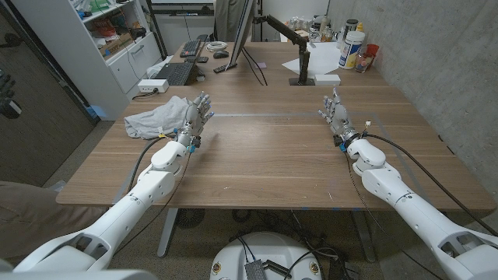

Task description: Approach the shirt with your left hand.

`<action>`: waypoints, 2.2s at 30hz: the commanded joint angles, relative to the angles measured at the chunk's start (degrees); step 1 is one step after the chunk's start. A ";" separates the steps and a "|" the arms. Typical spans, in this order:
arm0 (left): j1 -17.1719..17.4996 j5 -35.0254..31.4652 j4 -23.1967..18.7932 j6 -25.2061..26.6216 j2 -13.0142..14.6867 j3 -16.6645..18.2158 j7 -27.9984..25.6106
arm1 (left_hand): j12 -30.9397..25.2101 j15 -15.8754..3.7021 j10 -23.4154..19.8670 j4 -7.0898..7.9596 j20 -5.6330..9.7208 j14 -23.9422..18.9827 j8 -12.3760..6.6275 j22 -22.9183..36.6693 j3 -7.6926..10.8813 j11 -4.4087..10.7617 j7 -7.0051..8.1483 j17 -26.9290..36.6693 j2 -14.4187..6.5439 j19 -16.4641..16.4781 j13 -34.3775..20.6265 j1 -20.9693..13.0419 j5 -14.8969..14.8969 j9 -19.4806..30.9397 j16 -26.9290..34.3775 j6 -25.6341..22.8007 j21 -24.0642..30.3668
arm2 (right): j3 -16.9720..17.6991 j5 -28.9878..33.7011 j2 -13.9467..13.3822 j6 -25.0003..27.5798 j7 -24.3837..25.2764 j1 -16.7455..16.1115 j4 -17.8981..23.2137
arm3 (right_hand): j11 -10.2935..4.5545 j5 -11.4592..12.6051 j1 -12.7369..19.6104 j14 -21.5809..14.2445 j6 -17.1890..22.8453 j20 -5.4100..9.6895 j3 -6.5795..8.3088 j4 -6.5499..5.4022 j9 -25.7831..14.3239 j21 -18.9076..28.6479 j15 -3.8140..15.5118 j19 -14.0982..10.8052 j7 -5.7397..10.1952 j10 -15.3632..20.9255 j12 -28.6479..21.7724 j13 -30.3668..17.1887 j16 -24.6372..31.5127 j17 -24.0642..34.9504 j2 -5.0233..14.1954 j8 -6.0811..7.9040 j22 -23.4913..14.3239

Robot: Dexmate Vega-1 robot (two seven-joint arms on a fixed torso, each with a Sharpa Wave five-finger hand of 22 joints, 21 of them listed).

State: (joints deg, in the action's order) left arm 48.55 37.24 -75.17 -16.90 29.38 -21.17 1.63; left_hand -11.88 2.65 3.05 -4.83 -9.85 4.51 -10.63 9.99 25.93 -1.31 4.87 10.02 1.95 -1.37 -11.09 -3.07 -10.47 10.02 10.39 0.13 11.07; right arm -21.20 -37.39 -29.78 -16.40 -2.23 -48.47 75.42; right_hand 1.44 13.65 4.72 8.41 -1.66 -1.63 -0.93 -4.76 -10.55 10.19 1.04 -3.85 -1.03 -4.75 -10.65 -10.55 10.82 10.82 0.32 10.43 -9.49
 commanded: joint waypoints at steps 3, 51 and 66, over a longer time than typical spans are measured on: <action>0.54 0.03 -1.03 -0.09 0.44 0.26 0.03 | -0.40 -0.05 0.57 -0.08 -0.43 0.59 -0.32 0.09 0.44 0.05 0.51 0.29 -0.18 0.04 -0.18 -0.74 -0.19 0.31 0.19 -0.01 0.32 | -0.12 0.02 -0.53 0.50 -0.31 -0.34 1.21 | -0.05 0.20 0.54 0.41 -0.46 -0.06 -0.02 -0.41 -0.19 0.33 -0.05 -0.37 -0.08 -0.38 -0.42 -0.21 0.30 0.23 0.09 0.44 -0.11; 5.40 -3.47 -10.53 -1.19 4.19 3.59 -6.99 | -0.33 0.36 0.74 -0.45 -0.41 2.03 -0.30 0.12 0.43 -0.36 0.09 0.30 -0.60 -0.66 -0.17 -1.09 -0.11 0.30 -0.09 -0.57 -0.09 | 0.05 0.56 -1.26 0.75 0.38 -0.74 2.22 | 0.13 0.15 0.71 0.78 -0.13 -0.70 -0.17 -0.29 -0.18 0.23 -0.19 0.34 -0.46 -0.24 -0.49 -0.21 0.27 0.23 0.40 0.67 -0.12; 6.71 -8.69 -13.62 -0.44 5.46 4.27 -12.71 | -0.04 -0.26 1.55 -0.75 0.54 5.29 -0.30 0.11 0.51 -0.04 -0.46 0.28 -0.97 -3.88 -0.15 -1.43 -0.03 0.29 -0.68 -1.07 -0.92 | 0.18 0.49 -1.44 0.50 -0.05 -0.58 2.15 | 0.02 0.12 0.70 1.07 -0.20 -0.94 -0.26 -0.27 -0.18 0.19 -0.17 0.66 -0.37 -0.37 -0.45 -0.21 0.21 0.24 0.44 0.65 -0.13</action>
State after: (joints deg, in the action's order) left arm 54.32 32.57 -86.56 -17.89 33.87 -17.48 -6.66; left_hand -11.86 2.36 4.05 -5.21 -9.28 8.86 -10.63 10.00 26.31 -1.32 4.19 10.00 0.96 -4.59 -11.07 -4.04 -10.47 10.01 9.93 -0.53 10.15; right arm -21.22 -36.83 -31.00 -15.71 -2.08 -49.13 77.56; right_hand 1.43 13.65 5.09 9.03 -1.65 -2.47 -0.93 -4.75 -10.52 10.19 1.04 -3.01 -1.03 -4.73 -10.64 -10.53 10.80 10.79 0.70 10.87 -9.47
